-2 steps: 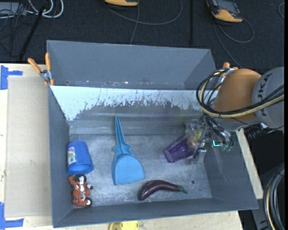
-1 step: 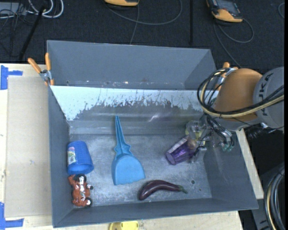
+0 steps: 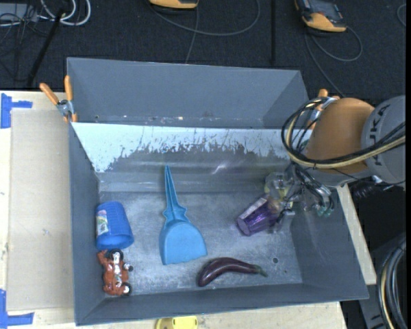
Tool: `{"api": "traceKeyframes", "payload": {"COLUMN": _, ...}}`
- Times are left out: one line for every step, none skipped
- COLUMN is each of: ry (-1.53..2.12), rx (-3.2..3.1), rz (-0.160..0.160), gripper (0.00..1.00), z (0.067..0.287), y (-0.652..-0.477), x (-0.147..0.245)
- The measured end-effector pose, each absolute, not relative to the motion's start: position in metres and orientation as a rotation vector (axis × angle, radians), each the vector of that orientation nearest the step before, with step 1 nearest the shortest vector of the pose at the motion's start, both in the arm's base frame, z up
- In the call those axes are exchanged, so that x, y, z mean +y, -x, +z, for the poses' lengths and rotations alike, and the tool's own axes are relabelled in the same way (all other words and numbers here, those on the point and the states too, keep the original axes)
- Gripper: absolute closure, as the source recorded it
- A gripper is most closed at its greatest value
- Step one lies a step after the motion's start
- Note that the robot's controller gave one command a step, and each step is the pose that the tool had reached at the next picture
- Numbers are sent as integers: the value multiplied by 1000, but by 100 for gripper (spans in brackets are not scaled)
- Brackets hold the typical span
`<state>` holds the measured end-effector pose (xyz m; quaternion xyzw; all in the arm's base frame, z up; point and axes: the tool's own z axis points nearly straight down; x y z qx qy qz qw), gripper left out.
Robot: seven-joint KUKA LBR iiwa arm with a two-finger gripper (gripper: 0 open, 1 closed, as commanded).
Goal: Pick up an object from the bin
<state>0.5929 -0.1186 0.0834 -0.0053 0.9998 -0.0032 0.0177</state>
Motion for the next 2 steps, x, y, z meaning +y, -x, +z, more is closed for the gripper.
{"api": "traceKeyframes", "payload": {"ry": 28, "rx": 3137, "rz": -2, "gripper": 100, "z": 113, "y": -576, "x": -124}}
{"api": "traceKeyframes", "payload": {"ry": 26, "rx": 3143, "rz": 1, "gripper": 100, "z": 179, "y": -584, "x": -125}}
